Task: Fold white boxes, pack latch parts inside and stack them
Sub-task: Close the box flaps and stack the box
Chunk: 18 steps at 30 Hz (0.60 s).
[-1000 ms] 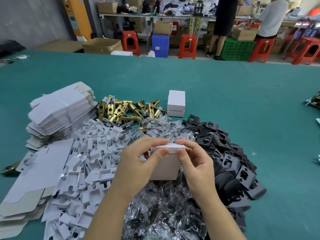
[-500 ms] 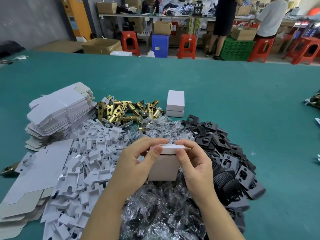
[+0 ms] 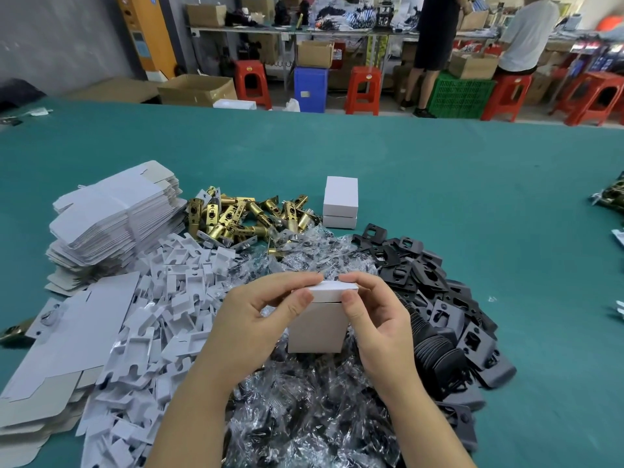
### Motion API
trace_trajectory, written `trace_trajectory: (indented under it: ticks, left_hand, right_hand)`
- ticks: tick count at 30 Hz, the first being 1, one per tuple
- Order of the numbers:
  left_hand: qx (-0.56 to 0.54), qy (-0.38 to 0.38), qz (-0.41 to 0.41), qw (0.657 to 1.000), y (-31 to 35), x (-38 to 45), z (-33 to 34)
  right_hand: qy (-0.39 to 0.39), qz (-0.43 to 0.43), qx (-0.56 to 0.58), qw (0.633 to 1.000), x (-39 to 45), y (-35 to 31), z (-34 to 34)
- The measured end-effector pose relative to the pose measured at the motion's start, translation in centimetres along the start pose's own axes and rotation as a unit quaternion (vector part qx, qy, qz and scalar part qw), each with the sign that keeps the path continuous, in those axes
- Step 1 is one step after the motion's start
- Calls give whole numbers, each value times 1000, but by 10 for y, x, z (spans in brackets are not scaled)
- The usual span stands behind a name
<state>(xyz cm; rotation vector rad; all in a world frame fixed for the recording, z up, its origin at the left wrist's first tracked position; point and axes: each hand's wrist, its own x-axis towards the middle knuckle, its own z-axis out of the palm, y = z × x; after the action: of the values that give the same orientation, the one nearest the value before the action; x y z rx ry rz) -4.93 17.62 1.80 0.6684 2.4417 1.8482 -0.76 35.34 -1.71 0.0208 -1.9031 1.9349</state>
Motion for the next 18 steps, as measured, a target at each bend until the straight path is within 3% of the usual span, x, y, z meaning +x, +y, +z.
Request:
trace_trajectory:
  ticks: [8, 13, 18]
  left_hand:
    - [-21, -25, 5, 999, 0, 0, -3]
    - [-25, -21, 5, 999, 0, 0, -2]
    - [-14, -21, 12, 1000, 1, 0, -2]
  right_hand:
    - [3, -8, -27, 1000, -1, 0, 1]
    - [7, -89, -65, 994, -1, -1, 2]
    - [10, -106, -82, 991, -1, -2, 2]
